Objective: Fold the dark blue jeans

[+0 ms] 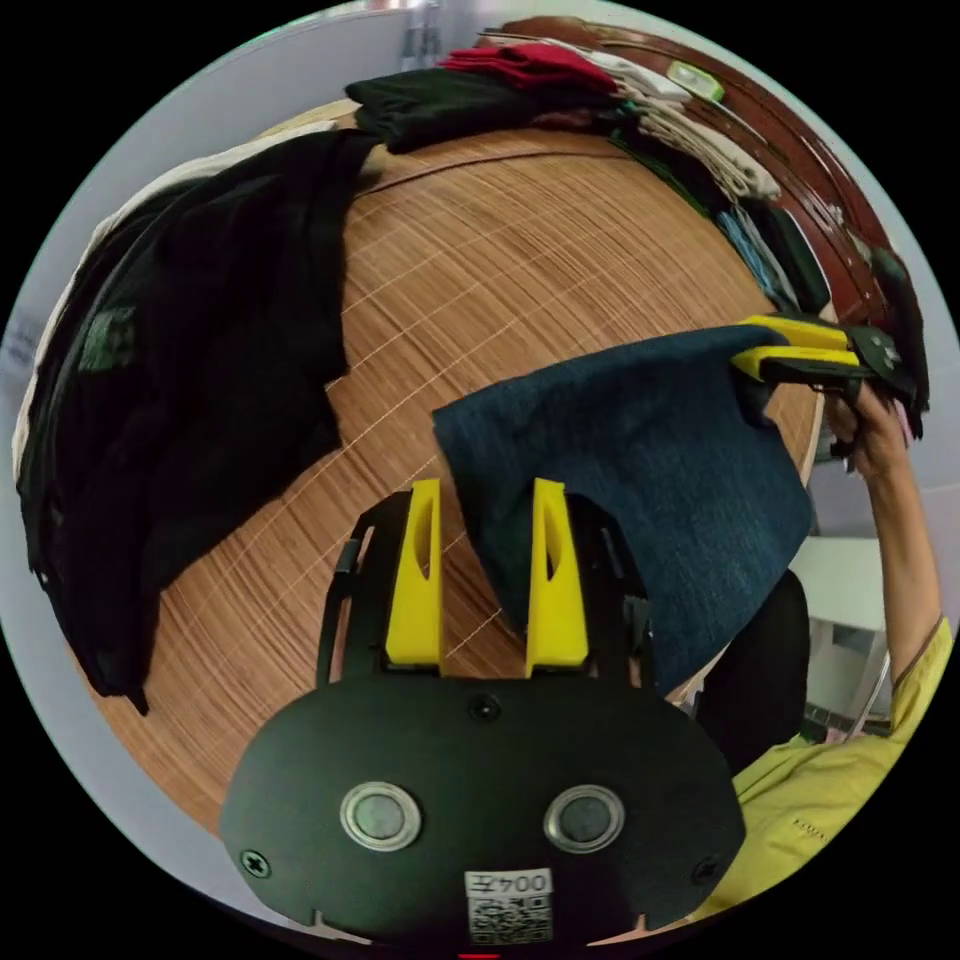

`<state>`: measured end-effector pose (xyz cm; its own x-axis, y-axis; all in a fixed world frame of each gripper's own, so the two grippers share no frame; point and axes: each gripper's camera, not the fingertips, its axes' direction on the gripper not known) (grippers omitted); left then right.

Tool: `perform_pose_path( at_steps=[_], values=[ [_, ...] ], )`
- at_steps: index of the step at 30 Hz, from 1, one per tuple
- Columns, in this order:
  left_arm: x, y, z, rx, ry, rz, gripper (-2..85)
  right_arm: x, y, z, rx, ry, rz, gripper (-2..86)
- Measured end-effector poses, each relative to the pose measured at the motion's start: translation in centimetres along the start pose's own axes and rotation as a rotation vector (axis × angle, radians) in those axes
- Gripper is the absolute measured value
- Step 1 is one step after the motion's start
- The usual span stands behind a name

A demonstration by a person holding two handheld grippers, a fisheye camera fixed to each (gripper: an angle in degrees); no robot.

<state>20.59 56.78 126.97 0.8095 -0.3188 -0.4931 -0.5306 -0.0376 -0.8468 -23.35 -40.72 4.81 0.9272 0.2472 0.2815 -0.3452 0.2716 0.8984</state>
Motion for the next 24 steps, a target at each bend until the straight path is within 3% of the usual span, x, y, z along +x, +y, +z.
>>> perform_pose_path(
  at_steps=[2, 5, 10, 14, 20, 24],
  values=[
    [-3.5, 3.7, -0.9, 0.062, 0.033, -0.097, 13.8, 2.3, 2.3, -3.8, 0.155, -0.014, 0.112, 11.2],
    [-6.6, 9.9, -3.0, 0.155, 0.115, -0.162, 13.5, 2.8, 6.4, -7.7, 0.275, -0.101, 0.11, 10.4],
    [-6.5, 24.5, -4.4, 0.296, 0.229, -0.148, 11.9, 0.5, 14.9, -8.7, 0.323, -0.125, 0.083, 7.9],
    [-4.9, 38.9, -2.4, 0.352, 0.329, -0.208, 9.7, -1.6, 20.0, -5.0, 0.215, 0.002, 0.095, 0.9],
    [-1.6, 54.4, -0.5, 0.402, 0.399, -0.341, 7.3, -3.0, 21.8, -0.1, 0.064, 0.278, 0.018, -0.6],
    [0.8, 60.1, -1.3, 0.402, 0.397, -0.344, 6.9, -1.4, 22.1, -0.1, 0.01, 0.258, 0.015, -0.7]
  ],
)
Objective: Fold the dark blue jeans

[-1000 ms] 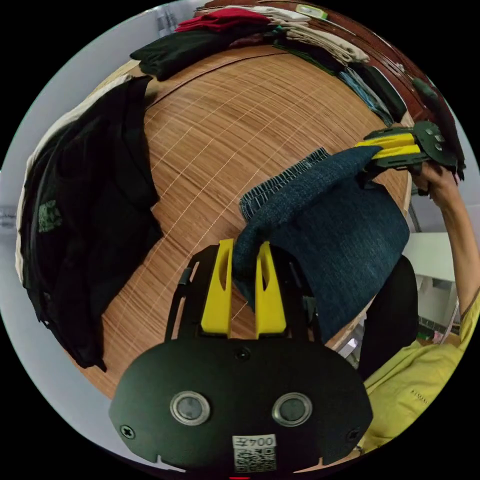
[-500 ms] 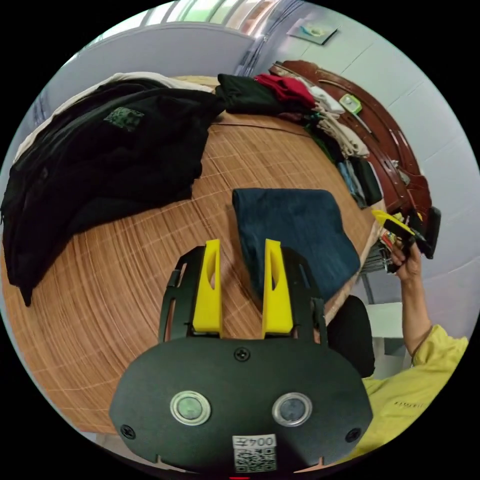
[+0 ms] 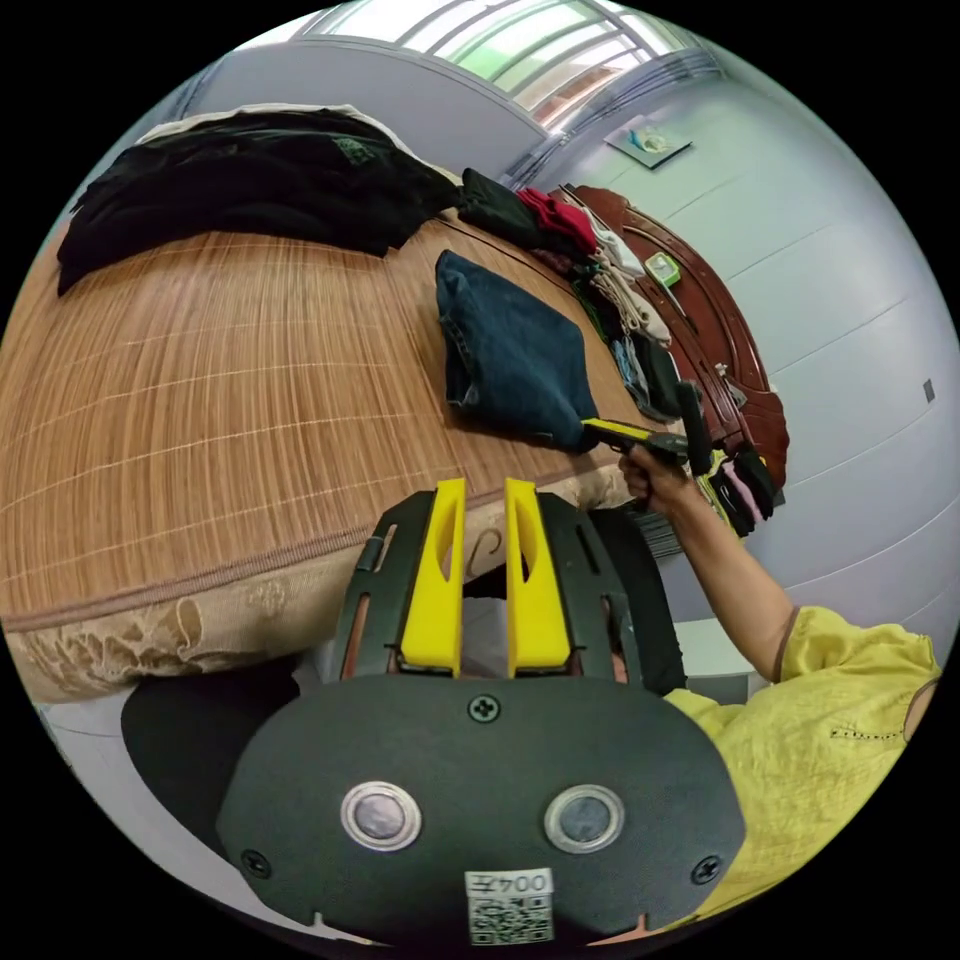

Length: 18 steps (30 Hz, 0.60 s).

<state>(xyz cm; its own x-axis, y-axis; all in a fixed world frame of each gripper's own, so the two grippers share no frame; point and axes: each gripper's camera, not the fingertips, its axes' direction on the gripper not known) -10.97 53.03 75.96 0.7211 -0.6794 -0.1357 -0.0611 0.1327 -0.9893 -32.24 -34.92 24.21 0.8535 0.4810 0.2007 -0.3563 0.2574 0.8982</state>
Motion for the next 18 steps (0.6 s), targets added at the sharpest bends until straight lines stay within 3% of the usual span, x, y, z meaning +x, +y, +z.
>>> perform_pose_path(
  at_steps=[3, 6, 14, 18],
  values=[
    [1.3, 3.1, -3.0, 0.013, -0.035, 0.022, 6.8, 4.4, 1.6, -1.4, 0.04, -0.207, 0.102, -0.4],
    [2.8, 5.7, -7.1, 0.062, -0.079, 0.036, 6.5, 9.1, 6.4, -3.3, 0.206, -0.459, 0.228, 0.6],
    [8.8, 9.2, -14.9, 0.157, -0.153, 0.137, 3.7, 15.6, 18.7, -4.1, 0.455, -0.474, 0.238, 8.0],
    [10.5, 9.3, -16.4, 0.177, -0.154, 0.168, 3.2, 16.6, 20.4, -4.3, 0.463, -0.48, 0.181, 8.6]
  ],
)
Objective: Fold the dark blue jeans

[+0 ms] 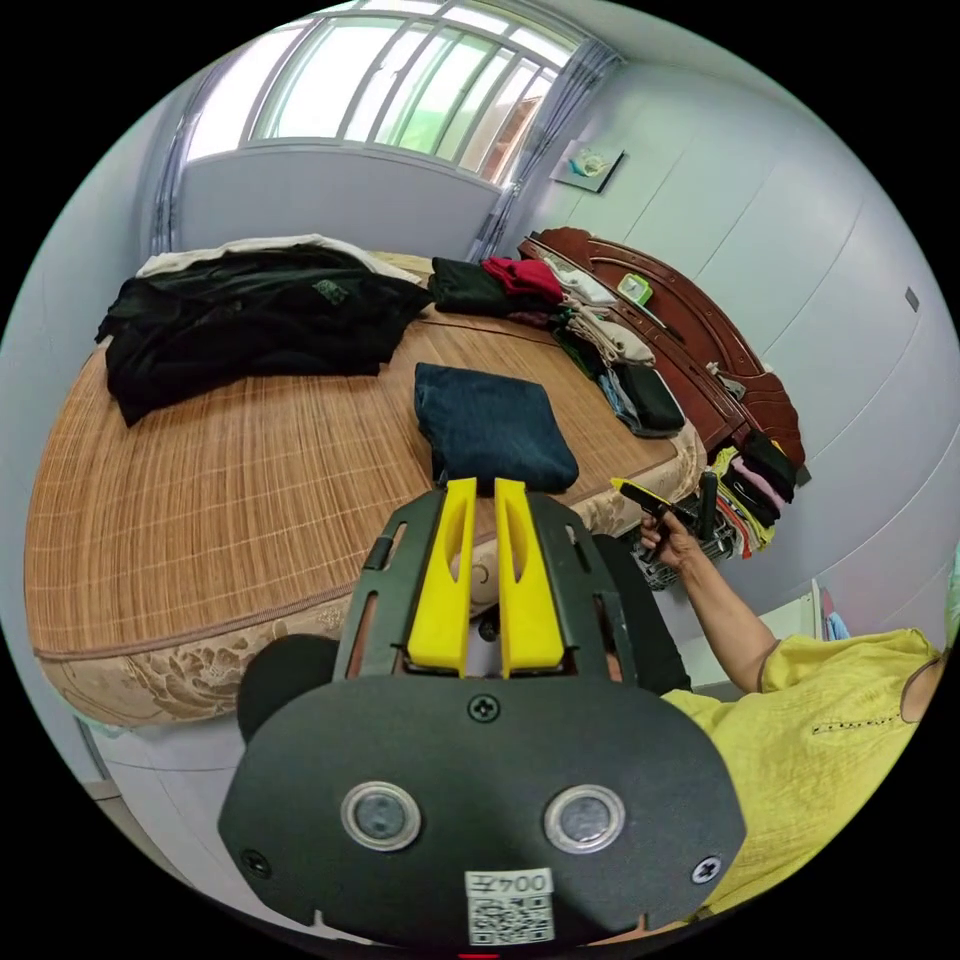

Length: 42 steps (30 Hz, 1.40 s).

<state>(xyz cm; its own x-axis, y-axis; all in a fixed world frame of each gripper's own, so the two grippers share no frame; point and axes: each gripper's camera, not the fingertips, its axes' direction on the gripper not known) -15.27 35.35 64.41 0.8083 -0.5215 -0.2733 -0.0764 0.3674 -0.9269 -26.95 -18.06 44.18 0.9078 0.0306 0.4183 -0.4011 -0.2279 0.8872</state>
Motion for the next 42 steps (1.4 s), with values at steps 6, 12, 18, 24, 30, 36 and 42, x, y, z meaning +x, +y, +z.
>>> perform_pose_path(
  at_steps=[6, 12, 18, 24, 30, 36, 42],
  values=[
    [0.7, -1.0, 0.1, 0.013, -0.012, 0.01, 2.8, 0.7, 0.4, -0.1, -0.076, -0.041, -0.031, 8.5],
    [0.3, -0.8, 6.4, -0.065, 0.012, 0.022, 2.6, 0.9, 0.7, 1.3, -0.162, -0.035, -0.041, 8.3],
    [-1.3, 0.0, 15.8, -0.157, 0.04, 0.033, 4.2, 1.1, 1.2, 2.9, -0.223, -0.01, -0.034, 8.3],
    [-4.8, -0.1, 25.0, -0.221, 0.159, 0.008, 12.6, 3.1, 1.6, 4.7, -0.202, -0.039, 0.11, 15.2],
    [-6.2, -0.9, 31.4, -0.259, 0.319, 0.016, 15.5, 3.4, 0.7, 8.4, -0.208, -0.102, 0.223, 17.3],
    [-4.6, 0.8, 31.7, -0.236, 0.304, 0.112, 7.8, -1.6, -0.8, 14.5, -0.353, 0.146, 0.101, 7.8],
    [-7.3, 7.0, 22.4, -0.164, 0.184, 0.086, 6.6, -9.5, 0.6, 19.1, -0.43, 0.127, -0.078, 7.5]
  ],
)
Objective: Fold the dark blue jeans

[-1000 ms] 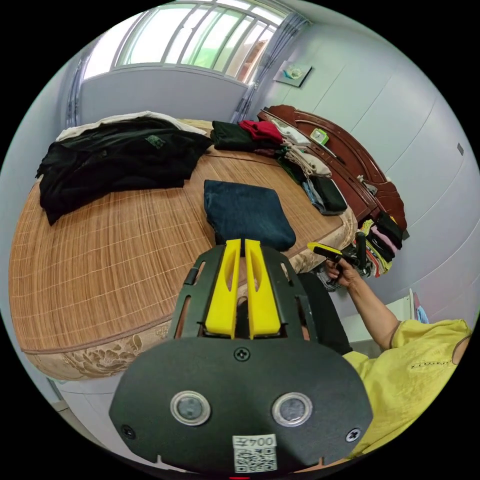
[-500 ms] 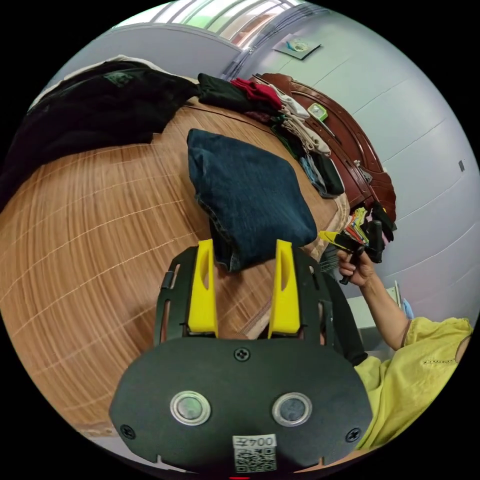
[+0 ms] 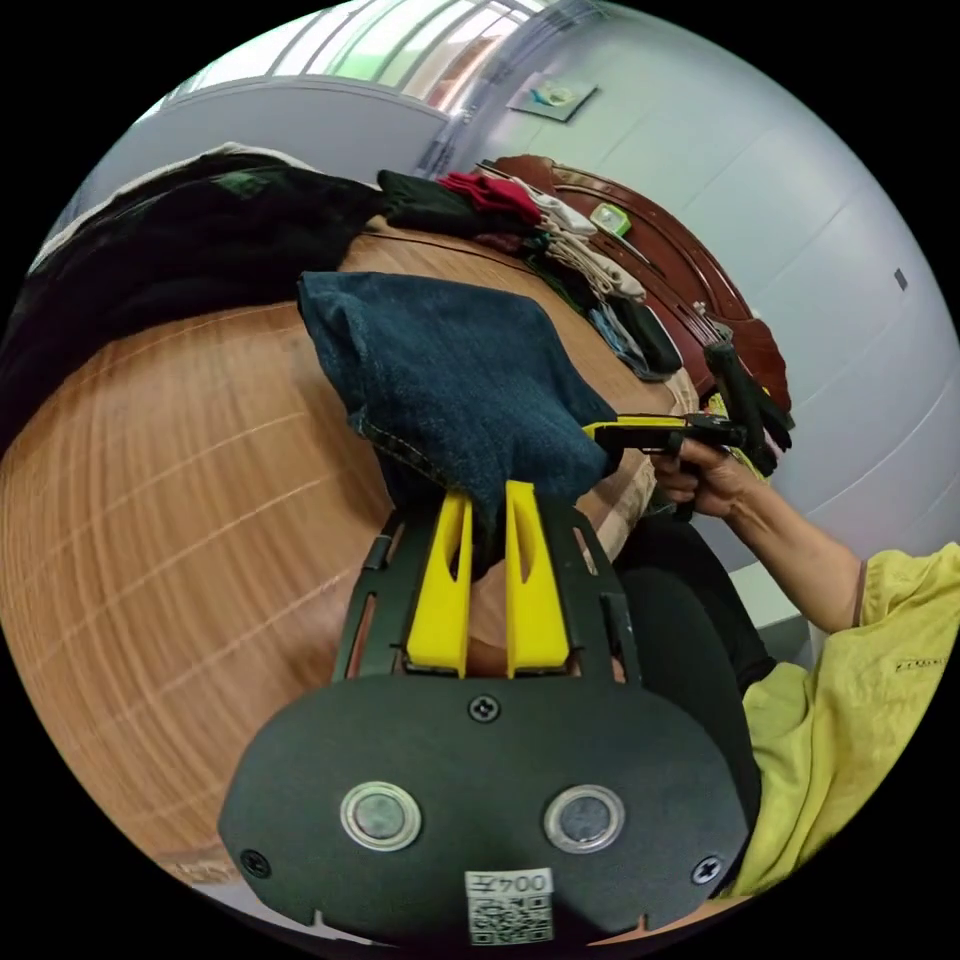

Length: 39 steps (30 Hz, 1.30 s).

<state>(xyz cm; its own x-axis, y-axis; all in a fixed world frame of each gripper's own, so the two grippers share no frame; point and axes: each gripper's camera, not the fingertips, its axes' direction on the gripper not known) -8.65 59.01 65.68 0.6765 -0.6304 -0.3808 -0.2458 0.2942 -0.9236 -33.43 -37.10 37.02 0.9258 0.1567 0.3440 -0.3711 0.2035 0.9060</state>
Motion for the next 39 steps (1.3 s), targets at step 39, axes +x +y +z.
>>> perform_pose_path(
  at_steps=[39],
  values=[
    [8.4, 7.2, -14.3, -0.075, -0.178, 0.252, 2.3, -15.1, 8.7, 8.5, 0.052, 0.029, -0.275, 6.4]
  ],
)
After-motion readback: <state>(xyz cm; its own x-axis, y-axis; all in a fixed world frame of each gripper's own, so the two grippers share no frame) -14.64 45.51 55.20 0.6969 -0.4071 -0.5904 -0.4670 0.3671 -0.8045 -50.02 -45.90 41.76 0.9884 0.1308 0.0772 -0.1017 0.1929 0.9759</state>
